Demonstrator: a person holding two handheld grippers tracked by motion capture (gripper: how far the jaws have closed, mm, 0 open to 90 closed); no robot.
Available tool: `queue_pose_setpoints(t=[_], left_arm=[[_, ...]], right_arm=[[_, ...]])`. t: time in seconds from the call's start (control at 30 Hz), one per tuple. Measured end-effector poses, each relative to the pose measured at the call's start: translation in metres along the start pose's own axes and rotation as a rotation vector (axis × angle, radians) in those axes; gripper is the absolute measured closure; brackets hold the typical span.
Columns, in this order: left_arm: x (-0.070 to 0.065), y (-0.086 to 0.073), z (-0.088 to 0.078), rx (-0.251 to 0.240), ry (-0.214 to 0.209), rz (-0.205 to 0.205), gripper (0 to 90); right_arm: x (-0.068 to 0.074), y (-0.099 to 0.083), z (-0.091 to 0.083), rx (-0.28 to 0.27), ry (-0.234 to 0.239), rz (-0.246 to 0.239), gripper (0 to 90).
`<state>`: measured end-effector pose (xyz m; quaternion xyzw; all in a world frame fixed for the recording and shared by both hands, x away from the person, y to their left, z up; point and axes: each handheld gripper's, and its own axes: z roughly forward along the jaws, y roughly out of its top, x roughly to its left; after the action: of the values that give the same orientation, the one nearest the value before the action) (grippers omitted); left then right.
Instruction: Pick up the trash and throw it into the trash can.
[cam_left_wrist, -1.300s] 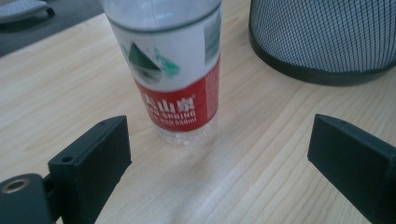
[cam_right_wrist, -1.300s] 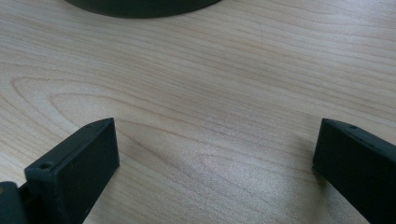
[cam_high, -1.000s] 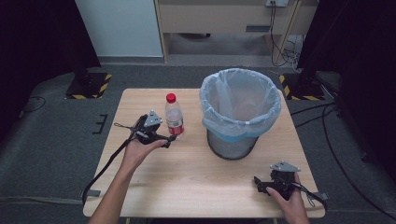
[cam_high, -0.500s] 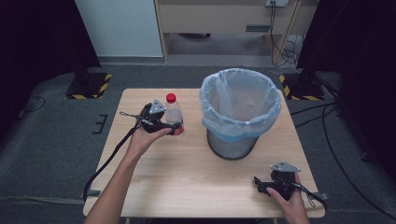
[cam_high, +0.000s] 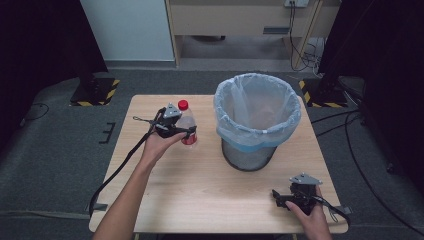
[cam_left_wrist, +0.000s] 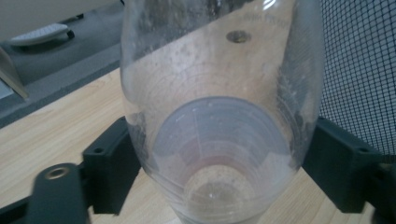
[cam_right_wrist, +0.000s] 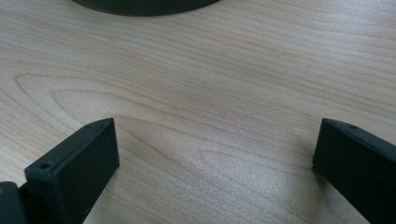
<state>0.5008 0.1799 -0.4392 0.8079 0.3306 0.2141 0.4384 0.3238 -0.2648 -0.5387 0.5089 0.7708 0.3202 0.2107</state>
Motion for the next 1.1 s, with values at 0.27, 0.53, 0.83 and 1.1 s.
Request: queue_pose_setpoints(t=[0.27,0.53,0.83,1.1], left_arm=[[0.003,0.003,-0.004,-0.017,-0.007,-0.004,27.7],[-0.001,0.009,-0.017,-0.055,-0.013,0.019,28.1],[-0.004,0.021,-0.05,-0.099,-0.043,0.028,28.4],[-0.023,0.047,-0.092,-0.135,-0.051,0.085,28.3]], right_arm=[[0.0,0.0,0.0,0.001,0.001,-0.004,0.3],[0.0,0.0,0.0,0.001,0.001,-0.003,0.3],[0.0,0.0,0.0,0.001,0.0,-0.002,0.3],[0.0,0.0,0.0,0.001,0.0,-0.002,0.3]])
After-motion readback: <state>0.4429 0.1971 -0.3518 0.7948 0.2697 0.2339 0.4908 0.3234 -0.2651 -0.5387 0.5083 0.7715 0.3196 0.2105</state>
